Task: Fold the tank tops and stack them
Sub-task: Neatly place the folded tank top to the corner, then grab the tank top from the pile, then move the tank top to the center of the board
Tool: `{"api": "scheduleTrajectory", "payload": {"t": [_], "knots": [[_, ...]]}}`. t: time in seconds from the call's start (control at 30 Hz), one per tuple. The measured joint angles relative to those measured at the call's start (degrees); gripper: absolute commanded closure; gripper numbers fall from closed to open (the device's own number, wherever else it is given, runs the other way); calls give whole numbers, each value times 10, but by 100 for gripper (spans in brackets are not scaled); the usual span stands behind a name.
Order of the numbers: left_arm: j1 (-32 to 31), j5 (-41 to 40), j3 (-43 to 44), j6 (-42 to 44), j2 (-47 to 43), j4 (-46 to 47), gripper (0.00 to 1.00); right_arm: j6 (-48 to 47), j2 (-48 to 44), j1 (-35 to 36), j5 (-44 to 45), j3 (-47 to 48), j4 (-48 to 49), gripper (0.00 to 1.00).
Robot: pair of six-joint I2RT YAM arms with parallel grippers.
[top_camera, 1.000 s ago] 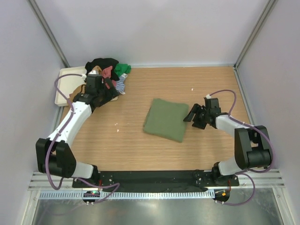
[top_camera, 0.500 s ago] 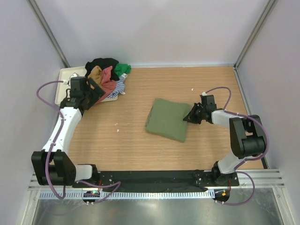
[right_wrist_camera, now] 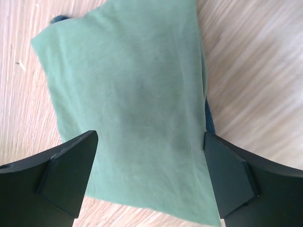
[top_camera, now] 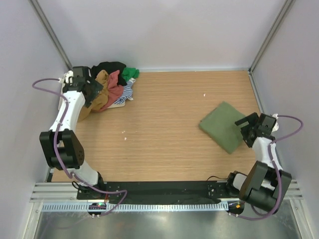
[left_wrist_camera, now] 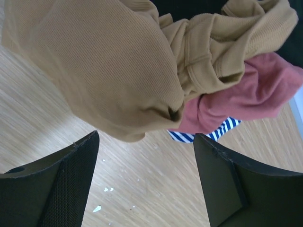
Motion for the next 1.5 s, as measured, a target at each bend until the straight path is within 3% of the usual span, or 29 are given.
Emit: {"api": "scheduleTrajectory", "payload": {"t": [0.3, 0.37, 0.43, 0.7, 0.9, 1.07, 1.23, 1.3, 1.33, 1.37, 1.43, 1.47, 1.5], "knots": [[0, -32, 63, -81, 105, -54, 24, 2, -127, 3, 44, -10, -52, 1], [0, -28, 76, -91, 131, -62, 52, 2, -145, 3, 44, -10, -54, 1], [2, -23, 83, -94, 150, -68, 100, 2, -162, 3, 43, -11, -55, 1], [17, 24, 160, -55, 148, -105, 100, -2, -203, 3, 3, -16, -45, 5], [-39, 28, 158, -30, -68, -51, 100, -21, -203, 27, -52, -12, -35, 7], [-223, 57, 171, -23, -253, 17, 100, -34, -189, 87, -77, 7, -25, 7], [-452, 64, 176, -16, -271, 39, 98, -38, -151, 177, -71, 28, -18, 8], [-521, 58, 168, -11, -240, 38, 91, -39, -135, 207, -72, 36, -16, 8], [-548, 57, 158, -8, -225, 40, 77, -40, -130, 215, -71, 39, -17, 8], [-563, 52, 142, -2, -206, 41, 70, -42, -125, 219, -71, 42, -17, 8], [-568, 38, 101, 2, -177, 39, 64, -47, -119, 224, -71, 47, -18, 8], [-561, 29, 74, 2, -167, 38, 56, -49, -118, 226, -71, 49, -19, 8], [-546, 21, 47, 5, -159, 33, 41, -52, -117, 229, -71, 50, -19, 9]]}}
